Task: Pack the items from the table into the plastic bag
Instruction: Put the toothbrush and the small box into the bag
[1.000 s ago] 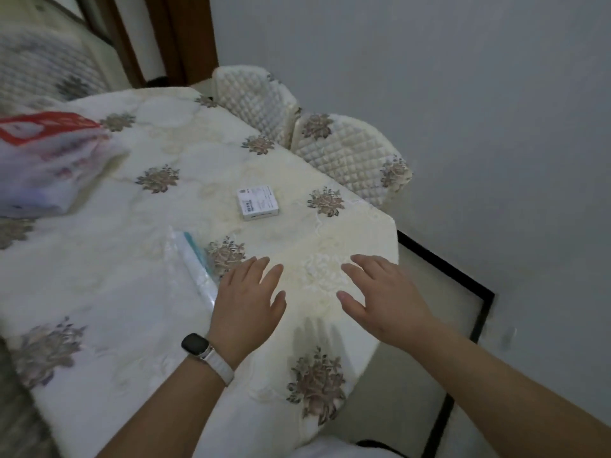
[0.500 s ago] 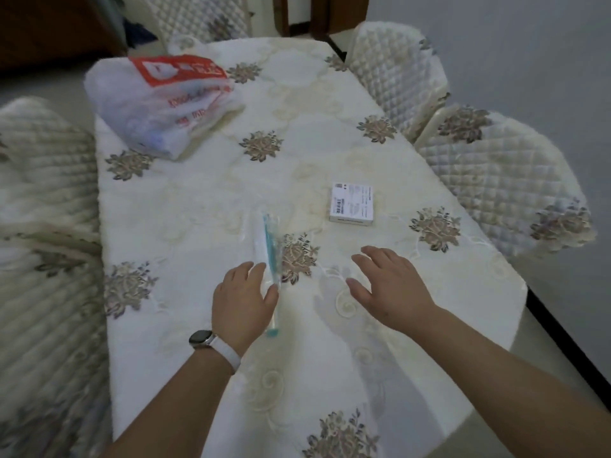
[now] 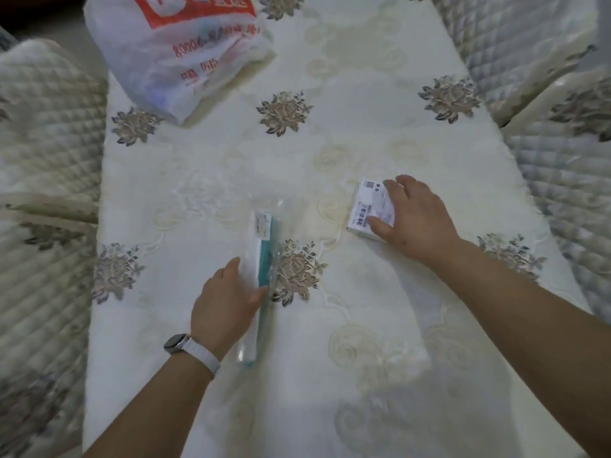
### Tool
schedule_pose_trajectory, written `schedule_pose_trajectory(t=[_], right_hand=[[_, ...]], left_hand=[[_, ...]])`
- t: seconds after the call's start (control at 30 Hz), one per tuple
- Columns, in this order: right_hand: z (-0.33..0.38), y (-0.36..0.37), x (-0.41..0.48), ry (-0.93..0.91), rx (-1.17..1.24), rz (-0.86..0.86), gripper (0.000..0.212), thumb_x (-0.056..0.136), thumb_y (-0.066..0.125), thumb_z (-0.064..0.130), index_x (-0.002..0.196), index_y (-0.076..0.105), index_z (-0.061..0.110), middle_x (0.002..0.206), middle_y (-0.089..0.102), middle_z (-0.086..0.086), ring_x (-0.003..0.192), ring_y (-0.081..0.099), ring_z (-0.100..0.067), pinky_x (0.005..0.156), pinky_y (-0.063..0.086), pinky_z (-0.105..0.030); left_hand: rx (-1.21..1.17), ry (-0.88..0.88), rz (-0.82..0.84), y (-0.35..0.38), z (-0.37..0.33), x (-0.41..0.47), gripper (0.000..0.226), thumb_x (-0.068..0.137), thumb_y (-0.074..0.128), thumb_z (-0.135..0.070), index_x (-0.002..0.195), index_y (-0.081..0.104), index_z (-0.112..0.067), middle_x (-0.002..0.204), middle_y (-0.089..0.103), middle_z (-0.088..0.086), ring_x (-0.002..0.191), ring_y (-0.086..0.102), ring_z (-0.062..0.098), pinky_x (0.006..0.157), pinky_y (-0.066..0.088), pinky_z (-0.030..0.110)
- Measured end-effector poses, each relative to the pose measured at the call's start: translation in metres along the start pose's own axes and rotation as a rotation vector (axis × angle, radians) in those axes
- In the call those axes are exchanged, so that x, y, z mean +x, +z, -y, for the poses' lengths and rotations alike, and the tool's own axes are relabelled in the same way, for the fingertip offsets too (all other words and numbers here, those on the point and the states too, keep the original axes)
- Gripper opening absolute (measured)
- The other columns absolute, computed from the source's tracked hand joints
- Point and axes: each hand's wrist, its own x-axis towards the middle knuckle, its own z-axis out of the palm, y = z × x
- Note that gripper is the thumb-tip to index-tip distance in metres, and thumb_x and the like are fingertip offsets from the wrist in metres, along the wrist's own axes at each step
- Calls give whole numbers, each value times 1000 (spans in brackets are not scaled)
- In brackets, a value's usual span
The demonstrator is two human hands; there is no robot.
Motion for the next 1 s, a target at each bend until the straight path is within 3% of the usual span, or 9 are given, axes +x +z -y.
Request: schedule_pose_trajectory(t=[0.07,0.17,0.37,0.47,0.6,0.73,0.9,1.0], right_hand=[[-10,2,12,-5,4,57,86,79,62,61,143,36,10,142,41,-13,128,39,-33,102,35,-44],[-15,6,18,-24,-15,125,94,74,59,71,144,31,13,134,46,-10,122,44,-30,96,39,-41],[-9,6,11,-49,-19,252,107,68,62,76,146,26,13,134,44,-9,121,45,-30,92,44,-41],[0,5,-3,-48,-40,272,103,66,66,74,142,31,13,128,46,-8,116,46,-28,84,44,-39],[14,2,-23,44,-24,306,92,65,72,70,131,40,13,122,42,-8,109,48,-29,77,42,-38],[25,1,-45,107,17,336,85,67,73,66,126,42,13,121,43,-8,109,49,-28,78,43,-38],[48,17,-86,96,55,316,98,66,67,72,137,33,14,132,40,-5,121,39,-27,85,43,-41],[68,26,-108,100,44,341,106,62,70,74,139,30,12,134,39,-4,122,38,-25,86,43,-40]], left_hand=[[-13,-30,9,2,-5,0,79,82,68,-54,145,39,-15,129,57,9,115,56,30,91,50,41],[-28,-50,-7,6,-12,0,57,82,70,-46,125,50,-15,107,59,6,97,59,29,75,48,36],[56,-59,-21,12,-18,-4,30,85,66,-40,97,51,-17,90,55,4,75,56,26,61,46,33],[24,-52,-23,13,-15,-9,24,84,65,-33,94,52,-15,87,58,5,71,58,25,60,53,36],[-90,-105,-19,9,-12,-25,14,86,63,-24,91,55,-14,83,60,5,68,58,20,52,42,29],[-182,-144,-58,6,-4,-52,11,84,63,-19,86,53,-14,79,59,5,66,57,20,55,47,33],[-335,-170,-94,2,15,-85,14,84,67,-19,83,54,-15,75,60,5,64,57,19,51,41,30],[-378,-153,-84,4,31,-107,13,84,67,-20,84,54,-17,77,61,5,67,59,21,56,46,33]])
